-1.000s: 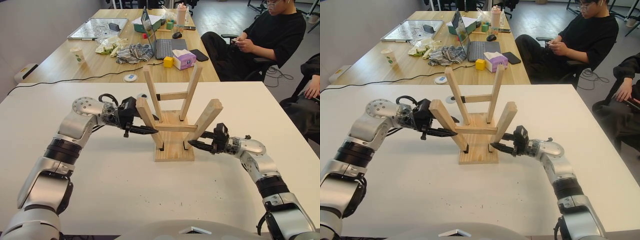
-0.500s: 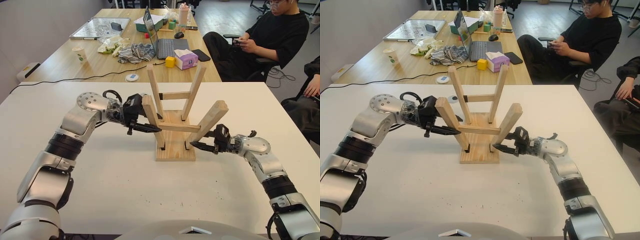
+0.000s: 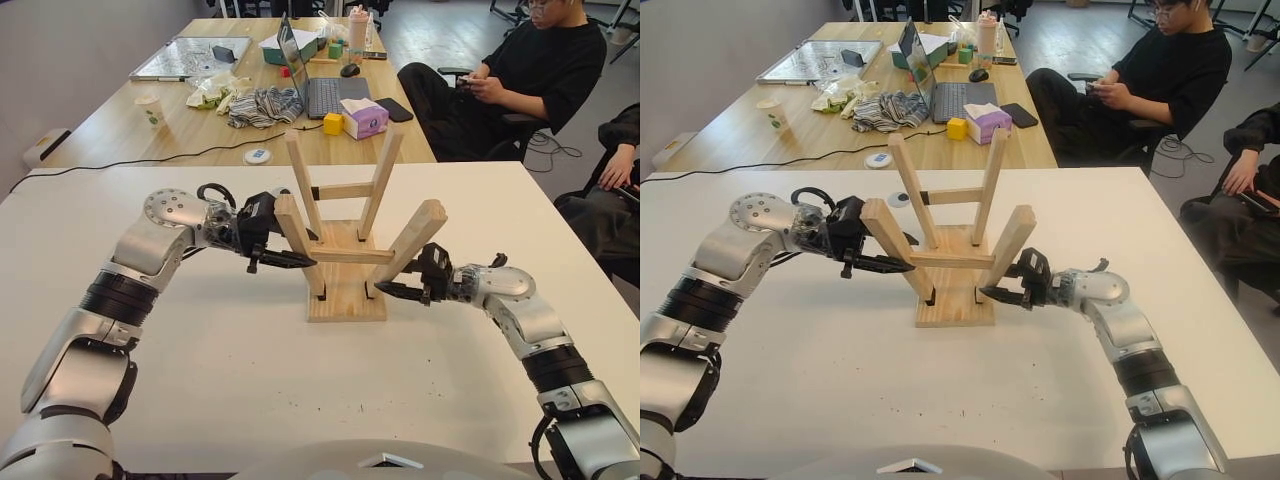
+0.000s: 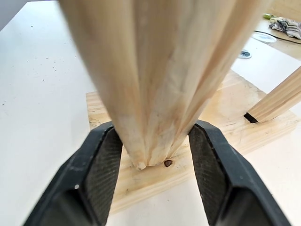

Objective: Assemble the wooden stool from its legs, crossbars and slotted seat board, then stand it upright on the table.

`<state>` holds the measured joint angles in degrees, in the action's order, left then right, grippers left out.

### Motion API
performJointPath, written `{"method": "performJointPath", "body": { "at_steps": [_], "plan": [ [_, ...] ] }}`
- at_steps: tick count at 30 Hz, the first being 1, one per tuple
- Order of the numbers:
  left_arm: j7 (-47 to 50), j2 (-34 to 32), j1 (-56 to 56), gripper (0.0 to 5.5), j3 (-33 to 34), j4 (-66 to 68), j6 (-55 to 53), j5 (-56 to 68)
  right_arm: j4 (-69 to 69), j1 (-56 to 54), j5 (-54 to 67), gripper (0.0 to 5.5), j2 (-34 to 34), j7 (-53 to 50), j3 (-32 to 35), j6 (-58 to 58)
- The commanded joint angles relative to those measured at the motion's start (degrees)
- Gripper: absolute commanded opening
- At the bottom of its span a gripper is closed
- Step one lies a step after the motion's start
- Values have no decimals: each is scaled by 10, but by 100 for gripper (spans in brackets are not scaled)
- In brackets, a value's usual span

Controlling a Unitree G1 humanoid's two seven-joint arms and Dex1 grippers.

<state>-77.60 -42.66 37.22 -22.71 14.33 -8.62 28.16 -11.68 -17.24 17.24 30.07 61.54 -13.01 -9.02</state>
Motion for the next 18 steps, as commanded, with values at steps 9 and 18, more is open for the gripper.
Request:
{"method": "performJointPath", "body": {
  "at_steps": [9, 18],
  "plan": [
    [73, 9, -285, 202, -388, 12, -48, -376, 280, 89, 48, 213, 22, 50, -179, -297],
    [157, 47, -282, 202, -351, 138, 17, -371, 269, 41, 106, 263, 54, 32, -35, -366]
  ]
}}
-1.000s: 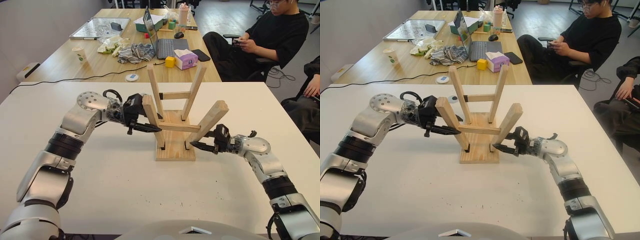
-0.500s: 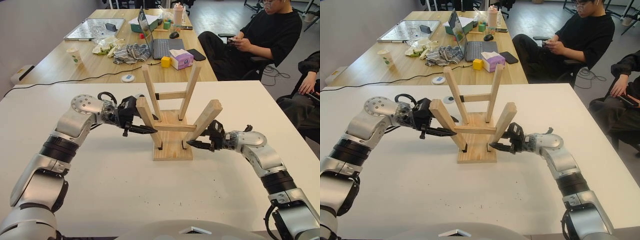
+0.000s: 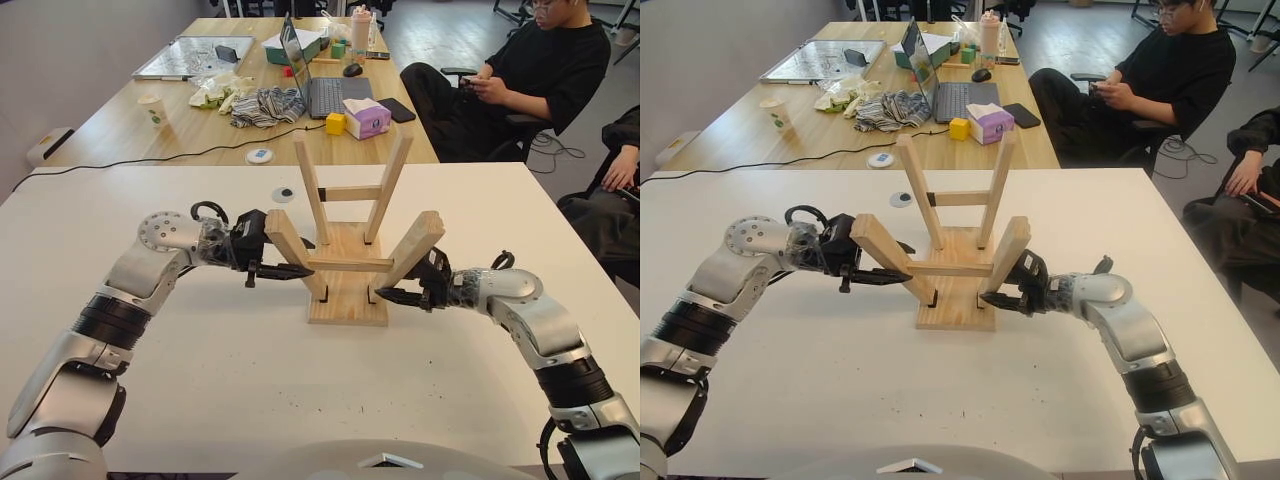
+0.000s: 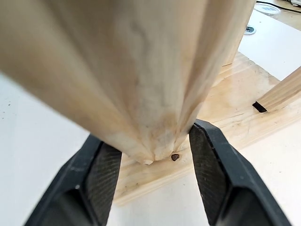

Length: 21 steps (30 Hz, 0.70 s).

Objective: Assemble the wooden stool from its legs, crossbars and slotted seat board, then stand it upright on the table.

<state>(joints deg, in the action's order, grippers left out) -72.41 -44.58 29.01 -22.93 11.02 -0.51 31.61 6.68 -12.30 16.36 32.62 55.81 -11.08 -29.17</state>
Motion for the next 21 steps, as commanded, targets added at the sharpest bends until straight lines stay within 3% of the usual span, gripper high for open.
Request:
{"method": "performJointPath", "body": {
  "at_steps": [1, 5, 9, 13, 21],
  "plan": [
    [112, 70, -193, 202, -342, 196, -51, -405, 76, -22, 115, 293, 40, 98, -34, -163],
    [134, 115, -189, 202, -352, 231, -58, -398, -4, -79, 50, 315, 134, 171, 13, -66],
    [78, 111, -146, 202, -343, 247, -44, -377, -115, -217, 26, 315, 198, 204, 71, -5],
    [26, 131, -68, 202, -343, 283, -56, -357, -191, -364, 17, 315, 244, 273, 79, 30],
    [-30, 109, 13, 202, -367, 256, -105, -327, -322, -595, -53, 315, 217, 311, 42, 110]
  ]
}}
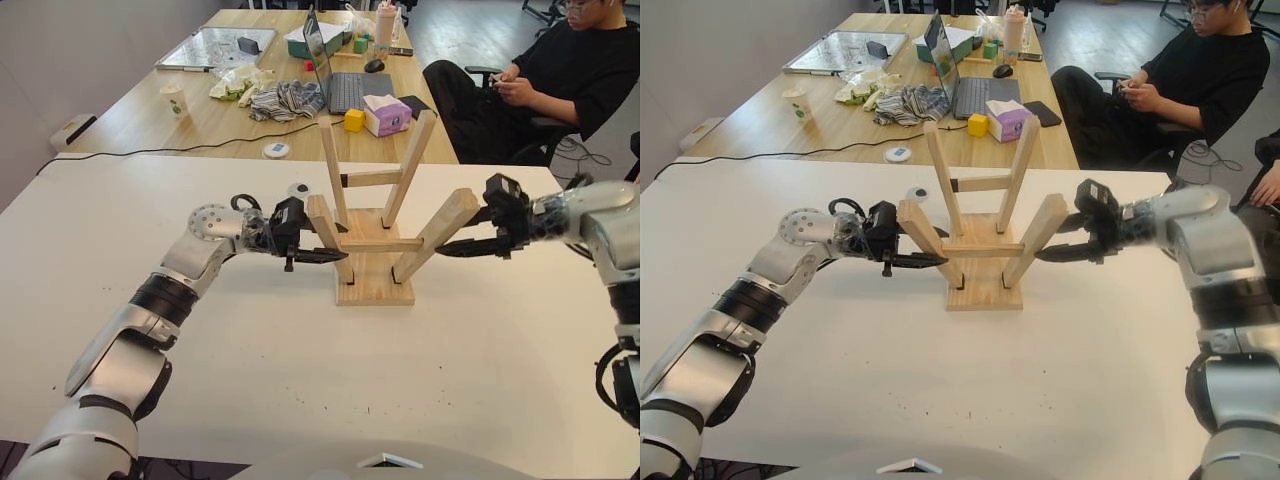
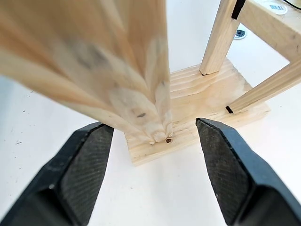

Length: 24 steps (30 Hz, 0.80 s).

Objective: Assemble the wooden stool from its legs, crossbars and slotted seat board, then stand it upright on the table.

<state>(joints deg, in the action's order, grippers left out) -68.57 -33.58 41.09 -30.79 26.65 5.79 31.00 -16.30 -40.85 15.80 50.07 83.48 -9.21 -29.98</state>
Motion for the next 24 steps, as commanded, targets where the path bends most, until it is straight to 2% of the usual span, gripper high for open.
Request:
{"method": "performJointPath", "body": {
  "at_steps": [1, 4, 9, 11, 18, 22, 24],
  "plan": [
    [-70, -4, -103, 202, -291, 91, -174, -317, -110, -324, -64, 315, 45, 33, 16, 133],
    [-75, -10, -83, 202, -298, 65, -193, -304, -183, -343, -108, 315, 53, 49, -10, 187],
    [-98, -64, -47, 202, -308, -60, -271, -258, -244, -267, -127, 315, 81, 90, -47, 238],
    [-98, -85, -43, 202, -311, -94, -294, -245, -312, -321, -133, 315, 75, 73, -36, 203],
    [-77, -97, -38, 202, -323, -139, -336, -221, -381, -429, -98, 430, 97, 90, -56, 186],
    [-66, -97, -43, 202, -325, -138, -340, -221, -388, -522, -62, 477, 31, 69, 18, 155],
    [-59, -97, -48, 202, -323, -136, -341, -220, -328, -542, -45, 477, -13, 68, 11, 26]
  ]
}}
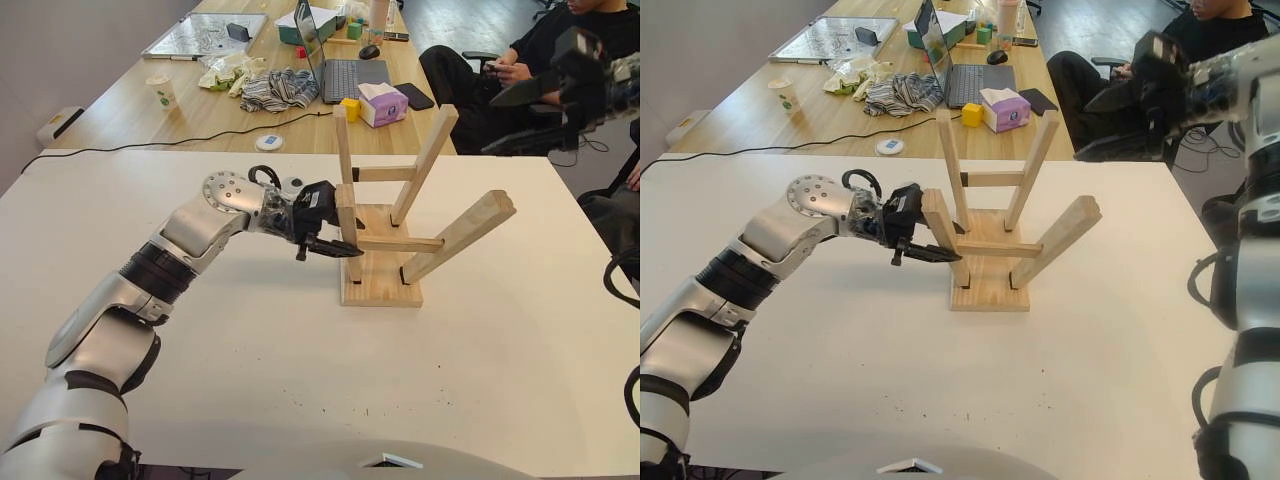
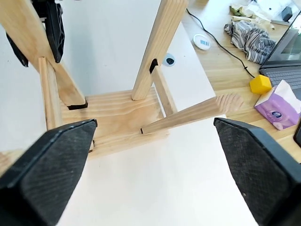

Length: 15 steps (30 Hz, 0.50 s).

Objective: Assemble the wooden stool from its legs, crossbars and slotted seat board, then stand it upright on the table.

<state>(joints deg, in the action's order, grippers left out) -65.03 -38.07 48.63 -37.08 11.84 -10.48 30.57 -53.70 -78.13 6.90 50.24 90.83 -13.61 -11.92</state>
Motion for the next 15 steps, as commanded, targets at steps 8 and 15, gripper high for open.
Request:
{"method": "performJointPath", "body": {
  "at_steps": [8, 15],
  "plan": [
    [-83, -43, -131, 202, -253, 46, -168, -221, 491, -8, 74, 477, -45, 17, -216, -351],
    [-79, -30, -128, 202, -252, 74, -158, -224, 575, 40, 57, 477, -68, 11, -290, -463]
  ]
}}
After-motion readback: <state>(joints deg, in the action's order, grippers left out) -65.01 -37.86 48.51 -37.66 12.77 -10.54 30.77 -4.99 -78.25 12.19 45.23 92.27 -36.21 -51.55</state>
